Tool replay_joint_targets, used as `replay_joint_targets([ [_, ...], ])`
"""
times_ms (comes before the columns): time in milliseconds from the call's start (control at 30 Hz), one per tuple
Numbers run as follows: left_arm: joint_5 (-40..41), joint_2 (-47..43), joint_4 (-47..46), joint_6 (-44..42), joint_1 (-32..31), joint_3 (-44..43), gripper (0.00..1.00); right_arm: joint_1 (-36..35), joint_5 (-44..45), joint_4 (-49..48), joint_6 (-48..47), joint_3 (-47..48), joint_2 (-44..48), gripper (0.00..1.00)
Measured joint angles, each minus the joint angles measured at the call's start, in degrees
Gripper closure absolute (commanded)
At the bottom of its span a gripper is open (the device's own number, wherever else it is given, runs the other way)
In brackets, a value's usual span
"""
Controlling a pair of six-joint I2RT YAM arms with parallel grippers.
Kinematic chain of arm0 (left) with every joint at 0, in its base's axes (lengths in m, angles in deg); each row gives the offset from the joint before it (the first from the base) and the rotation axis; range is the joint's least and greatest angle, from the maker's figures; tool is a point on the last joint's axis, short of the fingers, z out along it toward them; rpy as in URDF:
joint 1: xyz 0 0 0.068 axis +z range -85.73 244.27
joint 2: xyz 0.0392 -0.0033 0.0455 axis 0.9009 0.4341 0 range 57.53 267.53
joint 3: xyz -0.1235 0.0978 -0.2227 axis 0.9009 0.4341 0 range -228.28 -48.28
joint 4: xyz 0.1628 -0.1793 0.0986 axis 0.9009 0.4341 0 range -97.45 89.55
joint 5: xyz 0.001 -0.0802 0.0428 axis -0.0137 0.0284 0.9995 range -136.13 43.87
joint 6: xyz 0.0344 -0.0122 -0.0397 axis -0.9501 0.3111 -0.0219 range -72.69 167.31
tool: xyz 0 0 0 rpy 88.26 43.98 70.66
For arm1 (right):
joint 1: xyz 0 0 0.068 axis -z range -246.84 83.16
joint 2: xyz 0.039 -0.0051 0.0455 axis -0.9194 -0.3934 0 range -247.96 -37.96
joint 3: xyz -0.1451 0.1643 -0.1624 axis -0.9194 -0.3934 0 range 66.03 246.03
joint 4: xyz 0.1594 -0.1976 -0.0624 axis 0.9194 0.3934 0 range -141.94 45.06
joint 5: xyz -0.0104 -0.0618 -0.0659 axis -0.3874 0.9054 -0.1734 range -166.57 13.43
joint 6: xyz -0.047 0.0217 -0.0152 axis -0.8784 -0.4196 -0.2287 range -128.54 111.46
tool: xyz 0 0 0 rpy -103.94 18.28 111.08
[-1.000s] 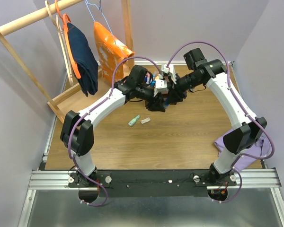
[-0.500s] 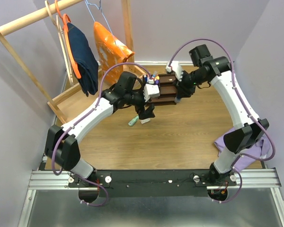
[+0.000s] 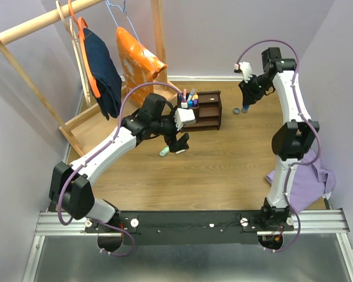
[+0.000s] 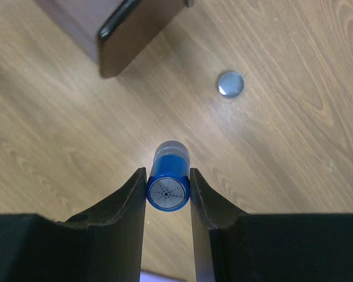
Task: Sort the stationery into containers
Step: Close the stationery at the center of the board.
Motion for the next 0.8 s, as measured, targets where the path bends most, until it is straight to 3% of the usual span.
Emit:
replay_joint_targets([
  [200, 0.04, 0.0, -0.09, 0.28, 0.11, 0.0, 0.01, 0.07, -0.13, -0.55, 2.97, 6.01, -9.22, 0.99],
  [800, 0.02, 1.6, -0.46, 1.33, 1.14, 0.0, 0.01, 0.02, 1.29, -9.31, 9.99, 12.79, -19.26, 0.99],
])
